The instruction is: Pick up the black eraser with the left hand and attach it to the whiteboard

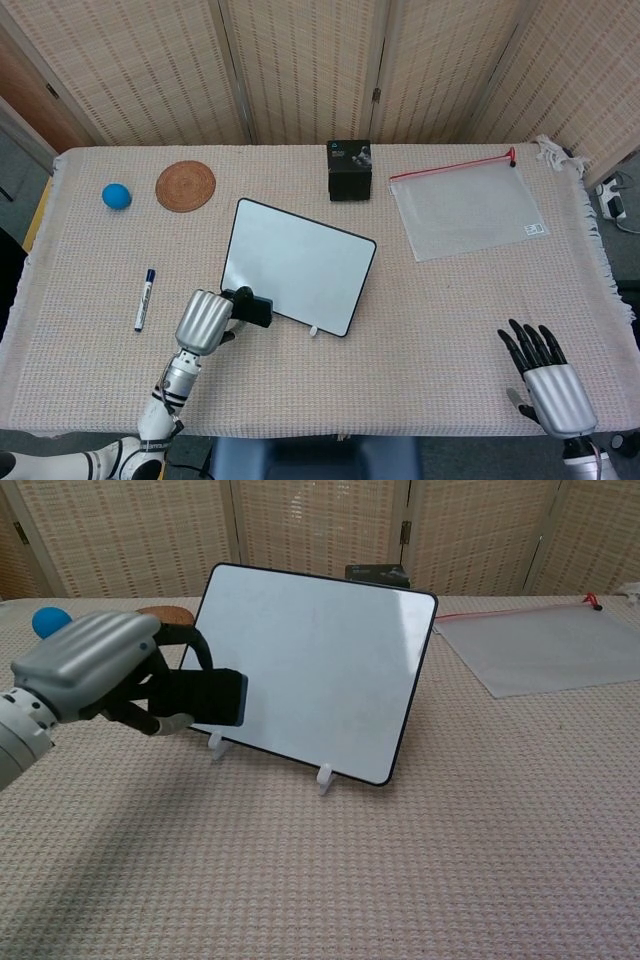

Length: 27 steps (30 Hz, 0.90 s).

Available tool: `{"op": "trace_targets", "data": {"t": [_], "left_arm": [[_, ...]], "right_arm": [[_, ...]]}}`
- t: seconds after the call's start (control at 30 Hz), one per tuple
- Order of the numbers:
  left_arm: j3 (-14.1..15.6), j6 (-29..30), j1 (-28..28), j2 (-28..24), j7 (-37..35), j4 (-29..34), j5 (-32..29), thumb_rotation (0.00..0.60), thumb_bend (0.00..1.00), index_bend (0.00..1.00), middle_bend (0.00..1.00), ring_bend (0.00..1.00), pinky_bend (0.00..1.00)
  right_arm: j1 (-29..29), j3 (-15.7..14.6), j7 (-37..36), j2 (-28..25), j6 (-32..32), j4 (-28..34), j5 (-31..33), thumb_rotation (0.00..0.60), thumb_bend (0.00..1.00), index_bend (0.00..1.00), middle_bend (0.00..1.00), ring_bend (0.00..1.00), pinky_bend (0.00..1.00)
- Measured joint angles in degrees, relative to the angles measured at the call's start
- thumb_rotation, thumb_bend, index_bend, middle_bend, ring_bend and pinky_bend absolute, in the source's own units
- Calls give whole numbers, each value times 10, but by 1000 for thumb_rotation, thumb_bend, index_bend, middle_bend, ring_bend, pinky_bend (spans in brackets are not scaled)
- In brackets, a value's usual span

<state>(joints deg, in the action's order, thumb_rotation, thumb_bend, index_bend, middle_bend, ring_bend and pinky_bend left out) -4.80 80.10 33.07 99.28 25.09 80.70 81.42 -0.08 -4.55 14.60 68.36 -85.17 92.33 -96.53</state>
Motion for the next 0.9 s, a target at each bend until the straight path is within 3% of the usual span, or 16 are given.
{"op": "trace_targets", "data": {"t": [0.33, 0.9], "left_arm": [[-51, 23, 36, 130, 86, -114, 37, 600, 315, 671, 1000, 982, 1000], [-93, -12, 94, 236, 106, -247, 35, 600, 307, 662, 1000, 982, 1000]], "right_arm": [[-3, -4, -27, -15, -13, 3, -10, 600, 294, 0, 0, 0, 0], [-3, -1, -64, -33, -18, 5, -6, 600, 294, 0, 0, 0, 0]]}}
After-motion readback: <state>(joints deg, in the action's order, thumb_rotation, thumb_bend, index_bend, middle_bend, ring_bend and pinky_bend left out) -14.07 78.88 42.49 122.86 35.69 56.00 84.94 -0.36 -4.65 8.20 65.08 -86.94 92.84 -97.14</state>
